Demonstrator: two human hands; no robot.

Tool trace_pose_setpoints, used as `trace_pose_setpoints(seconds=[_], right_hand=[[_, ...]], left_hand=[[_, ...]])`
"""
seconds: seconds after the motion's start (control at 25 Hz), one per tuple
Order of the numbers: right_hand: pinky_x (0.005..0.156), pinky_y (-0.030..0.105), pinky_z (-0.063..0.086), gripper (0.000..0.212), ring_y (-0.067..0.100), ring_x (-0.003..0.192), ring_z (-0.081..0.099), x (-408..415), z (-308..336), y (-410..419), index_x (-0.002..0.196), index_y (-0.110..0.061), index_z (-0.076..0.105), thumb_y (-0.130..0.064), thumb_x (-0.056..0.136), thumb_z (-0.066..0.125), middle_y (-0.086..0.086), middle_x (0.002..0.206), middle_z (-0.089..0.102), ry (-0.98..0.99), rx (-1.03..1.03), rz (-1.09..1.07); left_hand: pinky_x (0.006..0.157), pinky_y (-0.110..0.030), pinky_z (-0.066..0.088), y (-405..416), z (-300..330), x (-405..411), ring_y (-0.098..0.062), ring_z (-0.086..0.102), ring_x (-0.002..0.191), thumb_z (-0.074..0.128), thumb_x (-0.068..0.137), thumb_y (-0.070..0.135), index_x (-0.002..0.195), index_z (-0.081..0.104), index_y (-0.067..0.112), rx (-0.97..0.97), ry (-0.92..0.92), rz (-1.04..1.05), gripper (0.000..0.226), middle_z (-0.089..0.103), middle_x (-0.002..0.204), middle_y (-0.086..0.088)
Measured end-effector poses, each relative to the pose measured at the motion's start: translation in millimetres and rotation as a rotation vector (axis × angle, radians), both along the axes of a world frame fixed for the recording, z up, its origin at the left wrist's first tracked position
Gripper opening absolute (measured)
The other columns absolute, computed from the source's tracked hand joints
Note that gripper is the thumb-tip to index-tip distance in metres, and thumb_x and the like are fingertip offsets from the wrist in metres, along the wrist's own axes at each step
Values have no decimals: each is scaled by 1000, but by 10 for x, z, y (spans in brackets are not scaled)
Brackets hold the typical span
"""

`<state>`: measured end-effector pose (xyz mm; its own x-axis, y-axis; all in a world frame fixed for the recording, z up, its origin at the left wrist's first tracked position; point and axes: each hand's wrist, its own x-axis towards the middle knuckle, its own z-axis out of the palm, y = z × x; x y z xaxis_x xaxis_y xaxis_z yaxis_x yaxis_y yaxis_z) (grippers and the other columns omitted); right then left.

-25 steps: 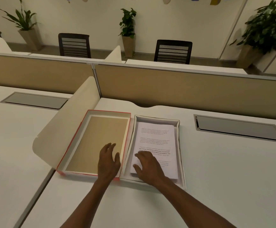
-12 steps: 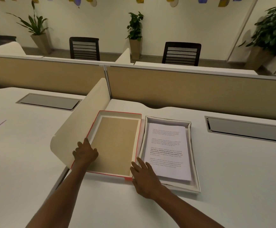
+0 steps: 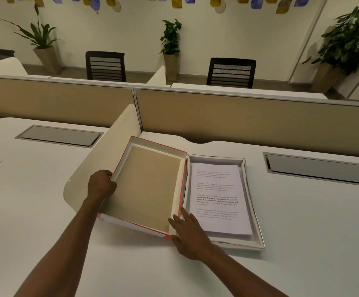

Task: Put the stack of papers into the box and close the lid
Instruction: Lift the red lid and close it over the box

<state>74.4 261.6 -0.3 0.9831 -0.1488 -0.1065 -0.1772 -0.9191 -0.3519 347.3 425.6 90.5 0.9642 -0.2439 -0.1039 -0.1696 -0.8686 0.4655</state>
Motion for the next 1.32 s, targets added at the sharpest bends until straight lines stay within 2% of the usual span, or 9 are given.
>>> trace_pose_setpoints(seconds=[0.08,0.16,0.28,0.44,0.64,0.76,0.96,1.16,1.32], right_hand=[[125,37,10,60,22,154,11,12,37,-36,152,-21,37,-43,97,50,3,158,39,-89,138,-71],[118,28,25,55,18,144,37,72,216,-87,144,-22,50,-43,94,59,0,148,53,-214,327,-215],[92,28,55,39,8,105,68,218,664,-202,127,-22,66,-35,90,69,-2,116,73,-409,630,-437],[81,35,62,30,17,93,74,416,1301,-391,120,-22,64,-37,94,64,5,108,73,-422,1090,-583],[73,37,62,33,27,96,73,427,1644,-668,123,-18,63,-39,98,58,8,113,73,-374,1404,-657],[70,35,59,37,28,102,70,337,1645,-844,126,-11,63,-34,96,62,9,116,73,-404,1495,-741],[92,52,58,37,35,108,68,133,1503,-1080,129,-9,59,-25,96,63,11,118,70,-420,1458,-860],[87,55,59,29,37,103,69,-168,1341,-1341,121,-15,60,-27,95,65,15,115,71,-394,1487,-896],[89,58,58,51,37,100,71,-406,1004,-1575,122,-15,60,-45,83,74,15,116,71,-408,1292,-1026]], left_hand=[[101,-44,49,-3,232,-79,-40,62,119,66,84,0,135,62,4,-15,3,-61,51,65,133,-21],[103,-45,49,8,499,-181,-37,62,121,67,86,5,139,59,11,-50,10,-123,54,63,138,-17],[92,-42,56,-55,917,-459,-27,68,107,75,83,14,135,63,23,-238,86,-183,53,65,132,-5],[89,-38,58,-470,1205,-1054,-22,67,97,83,73,24,123,70,27,-273,-43,-306,52,66,124,-1],[94,-39,53,-1072,1190,-1654,-27,60,114,81,74,40,137,57,24,-187,-171,-400,69,59,130,-5],[99,-42,53,-1333,1065,-1911,-27,56,122,79,74,47,144,47,25,-209,-147,-495,80,56,136,-5],[97,-36,53,-1406,862,-1952,-19,60,122,78,76,58,145,48,31,-452,106,-541,80,54,144,5],[104,-42,51,-1157,186,-1593,-24,58,128,64,81,68,137,57,25,-434,274,-223,70,58,144,-3],[114,-48,42,-893,-522,-1416,-31,50,138,53,86,71,147,47,14,-322,474,-49,84,51,151,-12]])
